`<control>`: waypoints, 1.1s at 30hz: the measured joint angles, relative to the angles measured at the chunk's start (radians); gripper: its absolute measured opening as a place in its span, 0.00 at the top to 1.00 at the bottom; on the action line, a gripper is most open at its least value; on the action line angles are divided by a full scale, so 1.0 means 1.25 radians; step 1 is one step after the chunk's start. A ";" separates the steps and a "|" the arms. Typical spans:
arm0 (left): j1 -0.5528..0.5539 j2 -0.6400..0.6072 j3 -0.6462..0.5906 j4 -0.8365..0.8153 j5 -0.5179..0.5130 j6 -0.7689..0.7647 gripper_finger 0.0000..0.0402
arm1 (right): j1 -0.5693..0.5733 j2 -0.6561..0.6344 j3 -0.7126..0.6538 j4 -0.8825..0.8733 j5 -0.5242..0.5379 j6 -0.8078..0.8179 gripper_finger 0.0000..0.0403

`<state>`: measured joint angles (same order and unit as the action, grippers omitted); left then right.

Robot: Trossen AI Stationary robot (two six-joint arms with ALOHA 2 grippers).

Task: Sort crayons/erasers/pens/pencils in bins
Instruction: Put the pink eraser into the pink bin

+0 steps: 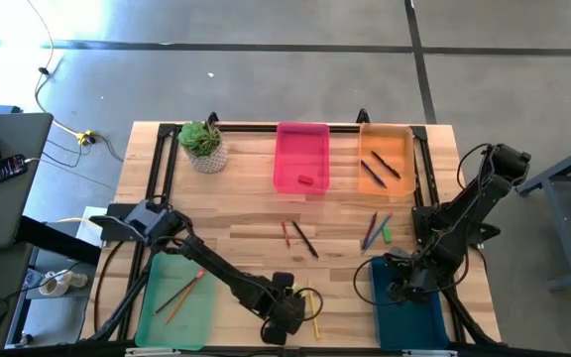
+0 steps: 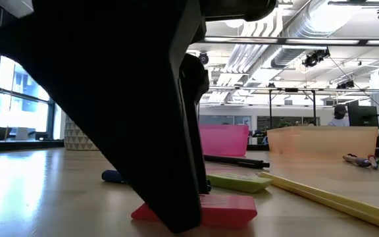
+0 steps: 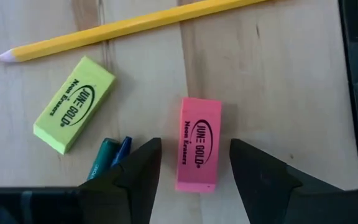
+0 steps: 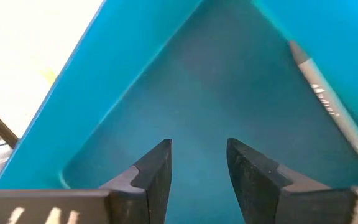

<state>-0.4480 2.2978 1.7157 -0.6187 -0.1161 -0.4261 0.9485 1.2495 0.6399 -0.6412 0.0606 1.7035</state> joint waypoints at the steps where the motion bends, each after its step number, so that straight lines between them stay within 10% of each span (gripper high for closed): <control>1: -0.001 0.001 0.000 -0.002 -0.011 -0.009 0.56 | 0.000 0.000 0.000 -0.003 0.000 0.000 0.64; 16: 0.000 0.004 -0.003 -0.010 -0.021 -0.032 0.87 | 0.000 0.000 0.100 -0.144 0.015 -0.030 0.64; 33: 0.005 -0.066 -0.007 -0.005 -0.003 -0.036 0.89 | 0.000 -0.001 0.245 -0.303 0.094 -0.086 0.64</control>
<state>-0.4413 2.2155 1.7072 -0.6247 -0.1201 -0.4705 0.9489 1.2481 0.9465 -1.0197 0.1782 1.5959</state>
